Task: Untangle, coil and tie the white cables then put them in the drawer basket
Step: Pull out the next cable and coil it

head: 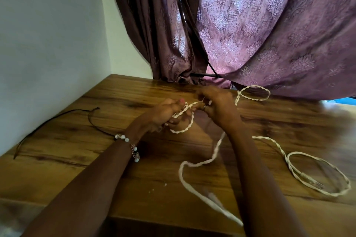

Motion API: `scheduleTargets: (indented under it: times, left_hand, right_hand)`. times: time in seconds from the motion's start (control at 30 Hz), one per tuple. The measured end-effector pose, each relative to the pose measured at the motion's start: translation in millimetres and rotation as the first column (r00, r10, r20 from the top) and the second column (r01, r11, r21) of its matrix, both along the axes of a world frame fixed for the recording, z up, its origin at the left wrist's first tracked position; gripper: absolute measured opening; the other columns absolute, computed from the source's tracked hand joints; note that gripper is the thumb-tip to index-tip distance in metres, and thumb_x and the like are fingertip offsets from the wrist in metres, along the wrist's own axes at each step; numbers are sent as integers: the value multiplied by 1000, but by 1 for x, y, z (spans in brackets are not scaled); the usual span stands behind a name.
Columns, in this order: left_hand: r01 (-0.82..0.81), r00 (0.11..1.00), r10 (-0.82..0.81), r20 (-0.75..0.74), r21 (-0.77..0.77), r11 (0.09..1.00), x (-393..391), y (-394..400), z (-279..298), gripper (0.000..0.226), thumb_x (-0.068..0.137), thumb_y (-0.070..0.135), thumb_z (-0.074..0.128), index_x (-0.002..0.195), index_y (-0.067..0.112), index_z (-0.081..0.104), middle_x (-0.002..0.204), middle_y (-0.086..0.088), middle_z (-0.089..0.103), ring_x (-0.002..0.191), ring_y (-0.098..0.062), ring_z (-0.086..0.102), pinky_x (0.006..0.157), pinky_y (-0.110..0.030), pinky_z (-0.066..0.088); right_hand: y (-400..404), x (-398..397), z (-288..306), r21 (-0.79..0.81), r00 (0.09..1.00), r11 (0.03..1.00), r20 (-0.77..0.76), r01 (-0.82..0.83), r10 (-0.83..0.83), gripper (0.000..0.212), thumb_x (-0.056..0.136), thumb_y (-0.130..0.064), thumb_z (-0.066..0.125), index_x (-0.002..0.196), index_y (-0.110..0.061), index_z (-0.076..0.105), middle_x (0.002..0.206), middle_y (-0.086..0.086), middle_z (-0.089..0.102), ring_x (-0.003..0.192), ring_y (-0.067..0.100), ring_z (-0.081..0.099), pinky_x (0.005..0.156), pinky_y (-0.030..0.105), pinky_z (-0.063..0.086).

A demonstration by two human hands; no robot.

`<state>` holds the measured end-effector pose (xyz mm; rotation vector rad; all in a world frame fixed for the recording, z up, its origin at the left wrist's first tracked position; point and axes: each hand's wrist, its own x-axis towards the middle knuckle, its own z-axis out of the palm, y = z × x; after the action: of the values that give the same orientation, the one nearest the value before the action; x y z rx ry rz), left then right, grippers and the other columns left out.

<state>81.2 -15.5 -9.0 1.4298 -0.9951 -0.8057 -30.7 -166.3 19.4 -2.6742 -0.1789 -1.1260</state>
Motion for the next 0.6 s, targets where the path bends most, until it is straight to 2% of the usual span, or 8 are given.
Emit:
scheduleTargets:
  times: [0.07, 0.17, 0.23, 0.33, 0.4, 0.47, 0.53, 0.6]
  left_hand:
    - [47, 996, -45, -77, 29, 998, 7, 2, 0, 67, 94, 51, 34, 84, -13, 50, 38, 2, 27, 28, -5, 19, 39, -9, 14]
    - [118, 984, -120, -135, -18, 993, 6, 5, 0, 43, 93, 41, 41, 77, 3, 50, 40, 3, 26, 28, -4, 17, 40, -11, 10]
    - [115, 946, -151, -285, -139, 984, 5, 7, 1, 33, 96, 31, 38, 76, 7, 46, 39, 3, 26, 26, -3, 19, 38, -10, 10]
    - [70, 799, -282, -531, -383, 921, 10, 9, 7, 33, 95, 33, 33, 78, 9, 49, 35, 7, 30, 23, -3, 19, 31, -12, 14]
    - [108, 653, -492, -576, -572, 813, 18, 10, 9, 38, 97, 33, 32, 83, 7, 56, 39, 4, 30, 28, -7, 21, 31, -20, 24]
    - [111, 518, -663, -540, -726, 679, 26, 11, 10, 37, 99, 29, 34, 92, 0, 55, 47, -3, 38, 34, -11, 29, 38, -25, 32]
    - [38, 486, -693, -533, -779, 626, 35, 15, 11, 33, 100, 25, 38, 95, -3, 53, 55, -9, 49, 38, -13, 32, 40, -27, 33]
    - [-41, 506, -679, -532, -801, 597, 44, 21, 11, 26, 98, 22, 44, 94, -3, 53, 60, -10, 51, 37, -14, 33, 40, -27, 32]
  right_hand:
    - [-8, -5, 2, 29, 998, 998, 46, 48, -49, 19, 65, -19, 79, 76, -6, 70, 73, 6, 68, 60, 13, 57, 59, 26, 45]
    - [-11, -3, -4, -65, 982, 982, 76, 180, -175, 19, 73, -29, 72, 77, -10, 71, 76, 5, 71, 67, 23, 65, 61, 28, 43]
    - [-12, 2, -8, -99, 967, 964, 80, 248, -241, 22, 82, -32, 65, 86, -12, 72, 83, 7, 72, 74, 27, 67, 63, 30, 47]
    - [-9, 4, -11, 1, 962, 965, 72, 263, -263, 28, 90, -31, 52, 96, -9, 70, 81, 10, 70, 72, 29, 64, 63, 32, 45]
    - [-5, 4, -15, 86, 968, 964, 14, 250, -252, 24, 85, -16, 50, 97, -2, 65, 78, 16, 68, 71, 32, 63, 63, 31, 41]
    - [1, 8, -24, 121, 967, 962, -104, 246, -234, 28, 82, -7, 49, 105, 2, 62, 82, 21, 68, 76, 36, 63, 66, 33, 43]
    - [8, 12, -29, 53, 937, 961, -243, 270, -250, 42, 88, -12, 56, 128, -1, 51, 95, 20, 68, 88, 35, 64, 73, 35, 46]
    - [14, 16, -27, -123, 880, 949, -356, 290, -315, 67, 91, -13, 56, 149, -7, 23, 116, 21, 62, 101, 34, 62, 82, 38, 47]
